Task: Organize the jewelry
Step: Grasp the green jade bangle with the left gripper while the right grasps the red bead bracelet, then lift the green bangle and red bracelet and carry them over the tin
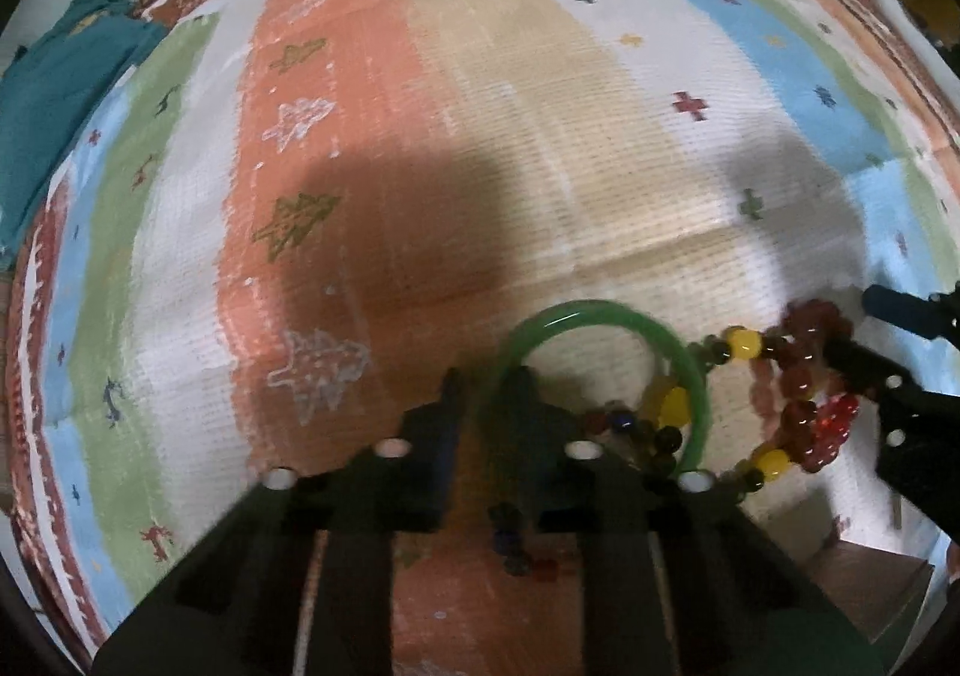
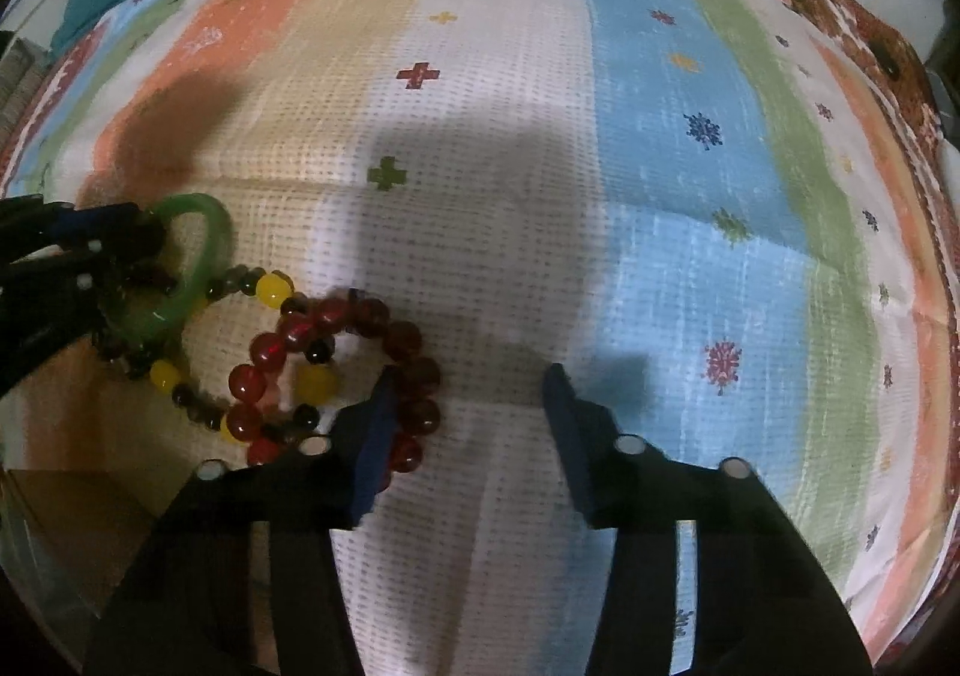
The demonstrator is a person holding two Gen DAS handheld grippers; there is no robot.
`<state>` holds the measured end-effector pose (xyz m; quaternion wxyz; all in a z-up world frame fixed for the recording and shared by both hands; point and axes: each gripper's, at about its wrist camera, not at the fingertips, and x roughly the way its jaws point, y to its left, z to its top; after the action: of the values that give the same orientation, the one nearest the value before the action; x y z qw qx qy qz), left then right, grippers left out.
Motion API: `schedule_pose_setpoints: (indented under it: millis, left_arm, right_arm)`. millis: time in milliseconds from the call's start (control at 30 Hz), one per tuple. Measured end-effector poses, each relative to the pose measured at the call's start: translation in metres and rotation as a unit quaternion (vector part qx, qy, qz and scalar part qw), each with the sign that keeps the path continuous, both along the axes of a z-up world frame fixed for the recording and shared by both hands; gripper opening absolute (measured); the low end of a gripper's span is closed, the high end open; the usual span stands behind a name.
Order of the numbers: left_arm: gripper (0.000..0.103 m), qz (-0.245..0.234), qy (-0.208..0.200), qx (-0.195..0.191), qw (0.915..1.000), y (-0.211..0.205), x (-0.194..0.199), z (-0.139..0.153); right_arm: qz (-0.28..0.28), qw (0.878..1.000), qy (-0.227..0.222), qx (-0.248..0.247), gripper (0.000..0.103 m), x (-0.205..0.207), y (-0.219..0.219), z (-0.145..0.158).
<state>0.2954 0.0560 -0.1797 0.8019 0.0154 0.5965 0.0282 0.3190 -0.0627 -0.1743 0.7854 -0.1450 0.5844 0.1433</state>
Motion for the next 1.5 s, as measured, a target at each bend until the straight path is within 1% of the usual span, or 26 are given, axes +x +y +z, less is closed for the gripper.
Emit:
schedule_pose_setpoints:
  millis: [33, 67, 100, 167, 233, 367, 433, 533, 600, 733, 867, 1100, 1233, 1367, 1500]
  left_arm:
    - [0.01, 0.002, -0.001, -0.003, 1.0, 0.002, 0.0, 0.0]
    - [0.009, 0.004, -0.001, -0.004, 1.0, 0.003, -0.001, 0.001]
    - [0.008, 0.006, -0.001, -0.003, 1.0, 0.004, -0.002, 0.002]
    - [0.007, 0.01, -0.005, -0.002, 0.9999, 0.005, -0.003, 0.006]
    - [0.007, 0.015, -0.011, -0.009, 0.9998, 0.005, -0.004, 0.013]
    - [0.008, 0.027, -0.033, -0.017, 0.9989, 0.006, -0.013, 0.035]
    - [0.008, 0.027, -0.038, -0.019, 0.9987, 0.005, -0.018, 0.042]
    - [0.008, 0.029, -0.032, -0.034, 0.9985, 0.005, -0.026, 0.049]
    - [0.008, 0.035, -0.034, -0.035, 0.9982, 0.006, -0.03, 0.054]
    - [0.008, 0.037, -0.054, -0.042, 0.9969, 0.008, -0.037, 0.073]
    - [0.008, 0.032, -0.081, -0.039, 0.9954, 0.005, -0.048, 0.094]
    - [0.008, 0.026, -0.1, -0.022, 0.9943, 0.0, -0.062, 0.114]
    - [0.008, 0.025, -0.112, -0.031, 0.9929, -0.003, -0.074, 0.124]
    - [0.008, 0.023, -0.125, -0.03, 0.9914, -0.006, -0.087, 0.134]
    - [0.009, 0.024, -0.136, -0.03, 0.99, -0.008, -0.1, 0.14]
  right_arm:
    - [0.001, 1.0, 0.0, 0.0, 0.028, 0.0, 0.0, 0.001]
    - [0.003, 1.0, 0.0, 0.0, 0.015, -0.001, 0.002, 0.001]
    - [0.003, 1.0, -0.001, -0.002, 0.014, -0.001, 0.002, 0.002]
    - [0.007, 1.0, -0.005, -0.005, 0.014, -0.003, 0.001, 0.003]
    - [0.007, 1.0, -0.006, -0.002, 0.014, -0.005, 0.003, 0.007]
    - [0.006, 1.0, -0.019, 0.012, 0.014, -0.01, 0.003, 0.021]
    - [0.002, 0.999, -0.024, 0.028, 0.014, -0.011, 0.002, 0.03]
    - [-0.01, 0.997, -0.023, 0.068, 0.014, -0.013, -0.003, 0.045]
    - [-0.013, 0.996, -0.025, 0.087, 0.014, -0.015, -0.003, 0.055]
    - [-0.001, 0.994, -0.056, 0.089, 0.014, -0.026, 0.003, 0.074]
    - [0.001, 0.99, -0.069, 0.122, 0.014, -0.031, 0.001, 0.087]
    - [0.011, 0.985, -0.109, 0.136, 0.014, -0.046, 0.002, 0.107]
    - [0.014, 0.981, -0.136, 0.135, 0.014, -0.056, 0.003, 0.121]
    - [0.019, 0.978, -0.158, 0.136, 0.014, -0.066, 0.001, 0.135]
    - [0.019, 0.974, -0.169, 0.146, 0.014, -0.076, -0.002, 0.144]
